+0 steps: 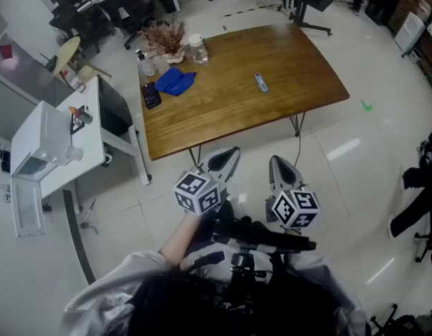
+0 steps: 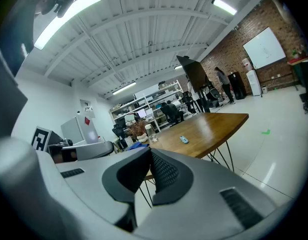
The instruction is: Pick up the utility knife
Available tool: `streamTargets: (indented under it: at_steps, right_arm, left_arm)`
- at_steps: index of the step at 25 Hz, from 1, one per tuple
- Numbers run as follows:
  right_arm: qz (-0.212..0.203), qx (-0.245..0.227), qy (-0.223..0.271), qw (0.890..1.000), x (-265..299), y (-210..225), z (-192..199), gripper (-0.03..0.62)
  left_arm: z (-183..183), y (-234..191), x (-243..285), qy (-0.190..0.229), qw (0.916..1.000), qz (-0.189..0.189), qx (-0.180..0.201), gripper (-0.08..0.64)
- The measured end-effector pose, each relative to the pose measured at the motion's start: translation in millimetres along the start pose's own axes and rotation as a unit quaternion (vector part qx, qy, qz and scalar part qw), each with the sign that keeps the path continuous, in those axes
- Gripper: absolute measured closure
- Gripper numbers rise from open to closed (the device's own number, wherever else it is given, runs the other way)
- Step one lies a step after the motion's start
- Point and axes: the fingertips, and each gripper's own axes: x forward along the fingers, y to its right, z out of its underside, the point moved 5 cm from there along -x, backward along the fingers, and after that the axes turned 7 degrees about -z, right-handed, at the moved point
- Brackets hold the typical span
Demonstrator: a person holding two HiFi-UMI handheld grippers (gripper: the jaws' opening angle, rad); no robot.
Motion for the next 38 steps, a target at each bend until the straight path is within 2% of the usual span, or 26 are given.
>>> streamTargets:
  at_steps: [7, 11, 18, 26, 33, 38]
  right_arm:
    - [-0.003, 0.003, -0.006, 1.0, 45, 23, -11, 0.58]
    - [0.005, 0.001, -0.012, 1.0, 82, 37, -25, 0.58]
    - [0.017, 0.016, -0.006, 1.0, 158, 48, -58, 0.58]
    - [0.034, 0.026, -0.013, 0.999, 227, 56, -67, 0.58]
    - [0.051, 0.039, -0.041, 0.997, 240, 76, -68, 0.58]
    - [0.04, 0.037, -0.067, 0.996, 252, 97, -73, 0.58]
  left_arm:
    - [-9, -40, 37, -0.002, 0.9999, -0.013, -0.003, 0.551]
    - [-22, -72, 70, -0.005, 0.9999, -0.008, -0.01, 0.549]
    - [-65, -132, 120, -0.005, 0.9999, 0.009, -0.003, 0.549]
    - [-74, -198, 160, -0.025, 0.9994, 0.018, -0.013, 0.549]
    - [-62, -208, 188, -0.048, 0.9978, 0.03, -0.035, 0.549]
    - [-60, -213, 207, -0.046, 0.9979, 0.015, -0.045, 0.549]
